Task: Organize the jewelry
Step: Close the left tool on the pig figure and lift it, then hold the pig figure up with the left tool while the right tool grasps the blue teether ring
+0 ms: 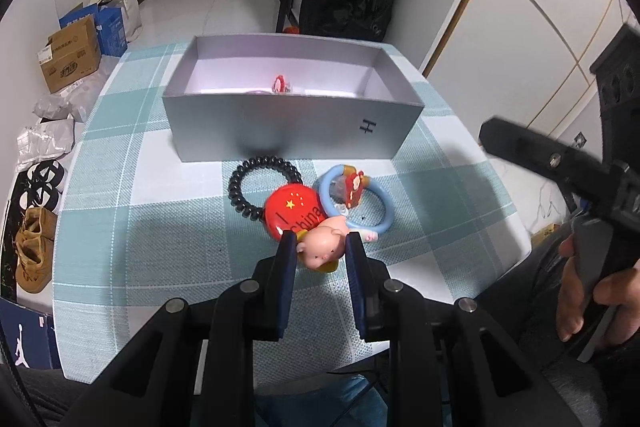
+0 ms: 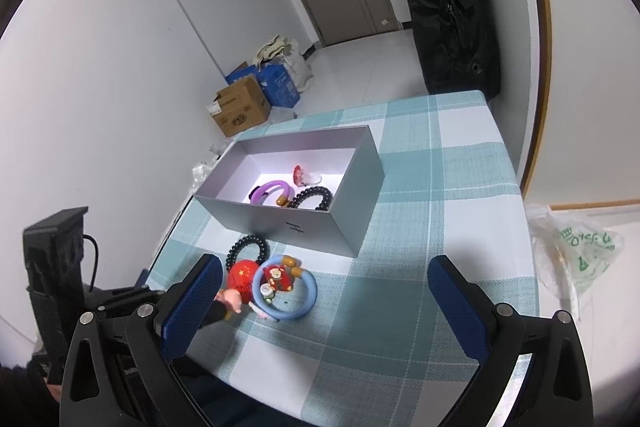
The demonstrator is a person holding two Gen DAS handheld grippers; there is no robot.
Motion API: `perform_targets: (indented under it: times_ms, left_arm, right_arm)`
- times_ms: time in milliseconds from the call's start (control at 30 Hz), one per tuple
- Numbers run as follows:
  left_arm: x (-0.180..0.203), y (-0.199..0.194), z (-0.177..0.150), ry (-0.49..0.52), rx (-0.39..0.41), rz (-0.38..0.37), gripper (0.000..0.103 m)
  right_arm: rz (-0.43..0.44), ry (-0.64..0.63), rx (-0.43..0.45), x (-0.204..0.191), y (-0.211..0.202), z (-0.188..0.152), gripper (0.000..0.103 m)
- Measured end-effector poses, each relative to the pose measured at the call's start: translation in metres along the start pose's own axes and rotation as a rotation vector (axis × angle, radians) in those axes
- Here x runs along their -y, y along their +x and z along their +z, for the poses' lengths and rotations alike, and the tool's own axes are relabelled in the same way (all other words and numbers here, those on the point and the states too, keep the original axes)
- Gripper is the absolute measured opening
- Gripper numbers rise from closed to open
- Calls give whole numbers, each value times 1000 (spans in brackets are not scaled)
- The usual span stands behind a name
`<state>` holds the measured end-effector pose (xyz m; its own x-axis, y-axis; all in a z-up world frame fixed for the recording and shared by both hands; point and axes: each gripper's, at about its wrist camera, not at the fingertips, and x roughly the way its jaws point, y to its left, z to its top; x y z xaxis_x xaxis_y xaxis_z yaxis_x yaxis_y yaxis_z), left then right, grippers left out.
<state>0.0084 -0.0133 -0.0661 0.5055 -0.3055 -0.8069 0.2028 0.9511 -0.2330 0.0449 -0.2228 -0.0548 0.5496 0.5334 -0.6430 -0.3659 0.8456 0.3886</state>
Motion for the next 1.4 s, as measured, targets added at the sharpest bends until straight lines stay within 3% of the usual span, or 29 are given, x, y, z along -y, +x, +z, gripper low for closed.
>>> perform_targets:
  times_ms: [367,767,1300,1400]
  left_arm:
    - [-22,-30,13,-99,124,-42,19]
    - [-48,-47,21,-179,210,-76,19]
    - [-59,-49,22,-208,213,-97,19]
    - [-60,-48,22,-210,209,-97,19]
  right_arm:
    - [-6,-34,-43,-6,12,-4,103]
    - [25,-190,-176,-39,49,-21,102]
    - [-17,-312,-240,-60,83,-30,60]
    - [-23,-325,-237,-60,83,-31,60]
